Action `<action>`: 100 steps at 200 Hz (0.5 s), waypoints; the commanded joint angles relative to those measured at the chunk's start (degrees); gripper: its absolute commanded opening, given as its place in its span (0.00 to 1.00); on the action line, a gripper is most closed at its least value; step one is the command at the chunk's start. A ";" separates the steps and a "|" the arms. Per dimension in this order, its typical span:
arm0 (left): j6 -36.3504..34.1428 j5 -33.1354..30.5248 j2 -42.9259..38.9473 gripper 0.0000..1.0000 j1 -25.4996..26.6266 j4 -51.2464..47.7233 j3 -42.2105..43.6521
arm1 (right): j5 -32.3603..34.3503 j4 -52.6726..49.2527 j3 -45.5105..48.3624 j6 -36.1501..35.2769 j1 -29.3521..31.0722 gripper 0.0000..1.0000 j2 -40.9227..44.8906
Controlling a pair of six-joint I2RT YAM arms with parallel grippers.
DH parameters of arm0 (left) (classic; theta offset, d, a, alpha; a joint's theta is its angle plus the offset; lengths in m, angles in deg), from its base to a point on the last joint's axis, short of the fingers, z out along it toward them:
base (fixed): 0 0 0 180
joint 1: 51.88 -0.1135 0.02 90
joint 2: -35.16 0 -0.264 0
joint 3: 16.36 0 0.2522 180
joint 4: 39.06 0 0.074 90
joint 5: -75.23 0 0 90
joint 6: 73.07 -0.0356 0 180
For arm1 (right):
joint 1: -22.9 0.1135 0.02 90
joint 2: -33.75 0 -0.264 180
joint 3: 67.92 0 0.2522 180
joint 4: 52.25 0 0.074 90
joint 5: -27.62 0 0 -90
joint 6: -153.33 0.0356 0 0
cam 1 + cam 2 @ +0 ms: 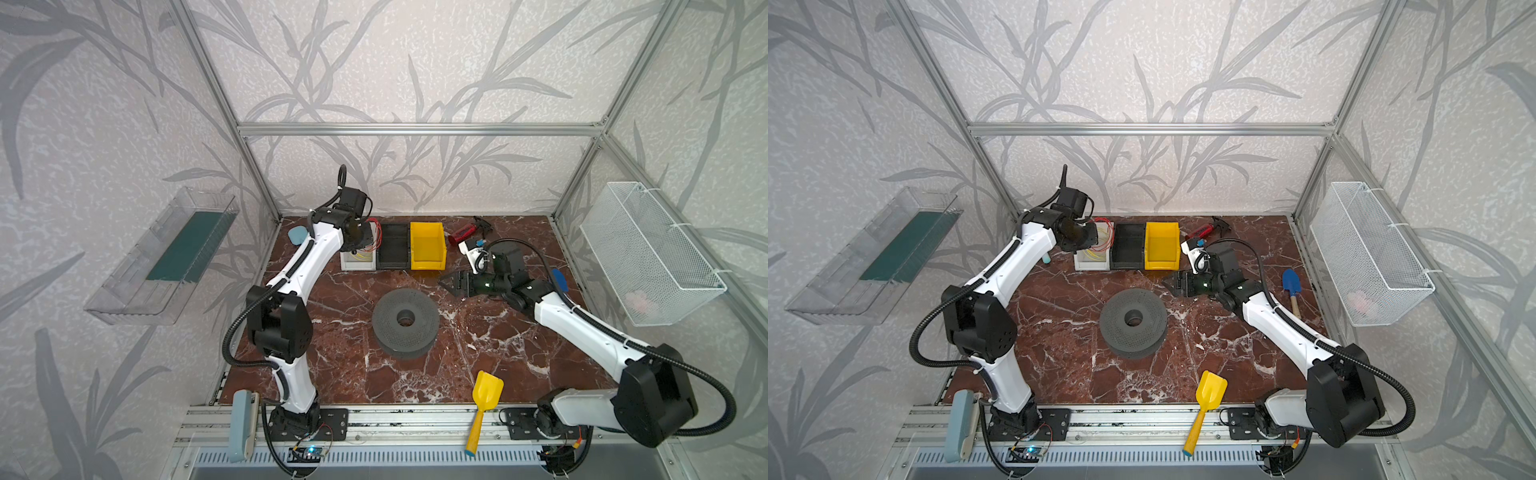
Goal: Wrap the cables
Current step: 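Lift the red wire out with the left gripper toward the right gripper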
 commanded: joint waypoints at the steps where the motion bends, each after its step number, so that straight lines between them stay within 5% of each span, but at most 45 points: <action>1: 1.49 1.11 -4.87 0.00 2.03 -4.16 0.85 | 0.99 -0.59 -3.81 -2.78 3.15 0.76 1.52; 65: 10.30 14.82 -13.48 0.00 6.64 -5.20 7.12 | 4.81 1.21 -13.33 -14.73 16.58 0.71 -0.75; 100: 12.61 16.49 -17.21 0.00 8.34 -6.83 9.14 | 6.30 -0.81 -18.25 -19.65 19.31 0.67 -4.31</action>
